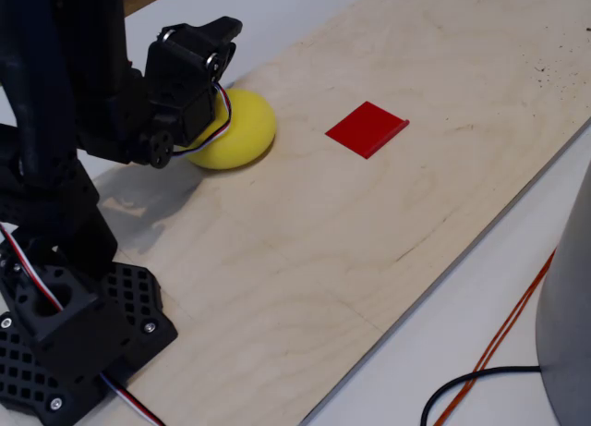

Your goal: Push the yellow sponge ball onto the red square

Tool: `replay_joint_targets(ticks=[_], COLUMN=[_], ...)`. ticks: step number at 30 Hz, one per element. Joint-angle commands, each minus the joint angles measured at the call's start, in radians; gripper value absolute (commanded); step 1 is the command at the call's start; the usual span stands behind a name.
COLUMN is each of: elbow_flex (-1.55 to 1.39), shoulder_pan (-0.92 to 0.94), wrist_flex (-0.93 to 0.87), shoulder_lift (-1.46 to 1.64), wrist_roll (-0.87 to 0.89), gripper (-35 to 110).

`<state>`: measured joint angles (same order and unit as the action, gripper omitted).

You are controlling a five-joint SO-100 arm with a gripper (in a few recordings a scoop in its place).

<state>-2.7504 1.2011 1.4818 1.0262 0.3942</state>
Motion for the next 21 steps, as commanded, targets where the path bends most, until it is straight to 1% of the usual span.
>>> replay_joint_targets(ticks=[1, 6, 12, 21], elbow_flex=[0.025, 0.067, 0.137, 0.207], shoulder_pan=[0.055, 0.091, 0.155, 0.239], wrist_flex=[0.026, 0.025, 0.014, -0.120], shoulder_lift=[-0.025, -0.031, -0.049, 0.025], wrist_roll=[0.021, 0.000, -0.086, -0.156], gripper=[8, 8, 7, 6])
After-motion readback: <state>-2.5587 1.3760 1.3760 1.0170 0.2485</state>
